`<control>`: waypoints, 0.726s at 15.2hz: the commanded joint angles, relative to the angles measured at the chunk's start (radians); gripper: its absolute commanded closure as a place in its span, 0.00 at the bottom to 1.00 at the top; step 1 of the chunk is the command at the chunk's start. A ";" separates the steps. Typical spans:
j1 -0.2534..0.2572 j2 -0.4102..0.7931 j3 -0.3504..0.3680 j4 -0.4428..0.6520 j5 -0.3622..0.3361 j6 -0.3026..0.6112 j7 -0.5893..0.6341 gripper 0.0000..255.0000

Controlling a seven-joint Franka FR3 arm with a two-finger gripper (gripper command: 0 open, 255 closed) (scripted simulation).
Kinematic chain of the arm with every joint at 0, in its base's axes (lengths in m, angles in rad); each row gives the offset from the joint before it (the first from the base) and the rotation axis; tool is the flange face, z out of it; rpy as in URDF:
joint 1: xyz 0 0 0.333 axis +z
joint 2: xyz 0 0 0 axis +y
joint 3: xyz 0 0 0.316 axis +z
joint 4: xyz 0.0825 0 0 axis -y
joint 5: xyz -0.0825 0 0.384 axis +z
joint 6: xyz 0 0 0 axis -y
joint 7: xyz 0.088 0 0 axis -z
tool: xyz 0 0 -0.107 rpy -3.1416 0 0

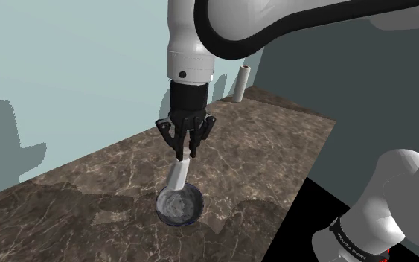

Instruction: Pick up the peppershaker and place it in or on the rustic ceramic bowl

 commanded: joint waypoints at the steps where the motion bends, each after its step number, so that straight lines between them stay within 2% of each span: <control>1: 0.000 0.000 0.000 0.000 0.000 0.000 0.000 0.00; 6: 0.000 0.000 0.000 0.000 0.000 0.000 0.000 0.00; 10: -0.011 -0.002 -0.012 0.123 -0.008 -0.126 0.005 0.00; 11: -0.011 -0.002 -0.011 0.123 -0.008 -0.126 0.005 0.00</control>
